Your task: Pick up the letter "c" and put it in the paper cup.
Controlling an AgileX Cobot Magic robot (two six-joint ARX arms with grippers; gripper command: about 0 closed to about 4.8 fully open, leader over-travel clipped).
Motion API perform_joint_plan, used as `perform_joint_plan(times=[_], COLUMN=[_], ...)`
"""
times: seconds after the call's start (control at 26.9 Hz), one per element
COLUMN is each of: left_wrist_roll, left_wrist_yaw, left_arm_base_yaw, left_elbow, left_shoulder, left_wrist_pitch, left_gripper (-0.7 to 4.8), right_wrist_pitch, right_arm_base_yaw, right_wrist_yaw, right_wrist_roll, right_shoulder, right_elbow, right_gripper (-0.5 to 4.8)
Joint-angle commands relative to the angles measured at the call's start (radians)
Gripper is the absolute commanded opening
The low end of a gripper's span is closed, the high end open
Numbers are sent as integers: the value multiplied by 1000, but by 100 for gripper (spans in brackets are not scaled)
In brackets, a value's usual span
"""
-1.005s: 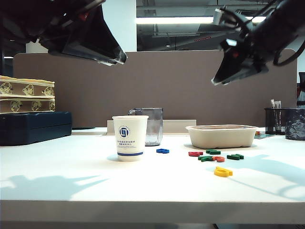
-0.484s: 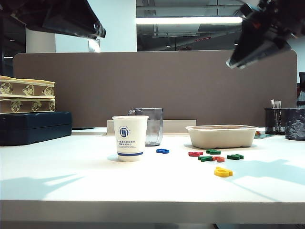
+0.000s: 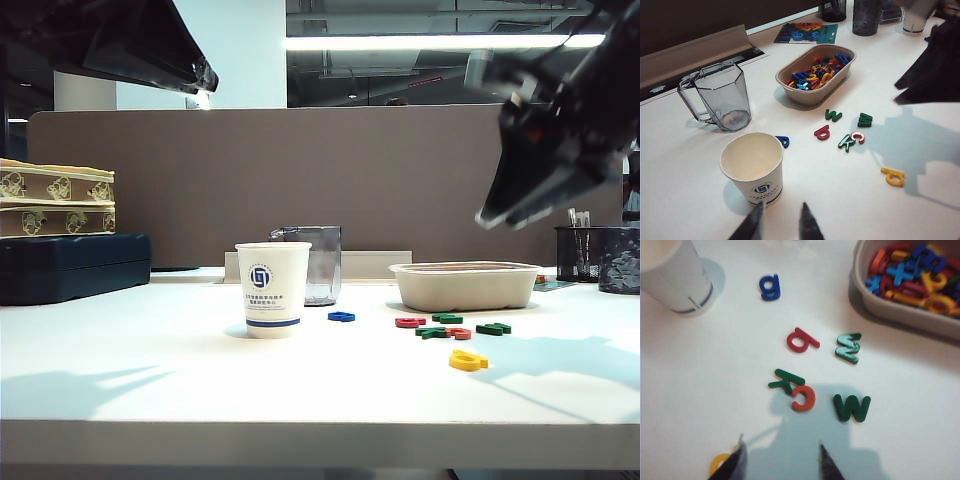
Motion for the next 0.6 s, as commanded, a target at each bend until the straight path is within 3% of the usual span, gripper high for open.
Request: perform_joint_plan(times=[0.04, 0.11, 0.45, 0.6], left_wrist_roll=[3, 3, 3, 3], left_wrist_yaw=[-2, -2, -2, -2], left_arm_base_yaw=[0, 0, 0, 0], left_elbow=[6, 6, 6, 6], left_shoulder=[-2, -2, -2, -2], left_wrist_pitch=[6, 6, -1, -1], left_gripper=[88, 88, 88, 88], right_wrist_pitch=[64, 86, 129, 333], right_arm_base_yaw=[2, 2, 2, 2], right_wrist_yaw=[-2, -2, 11, 77], right_wrist_roll=[-1, -1, -2, -1], right_shoulder=[68, 126, 217, 221], right_elbow=[2, 2, 2, -34], right_gripper=[191, 217, 216, 225])
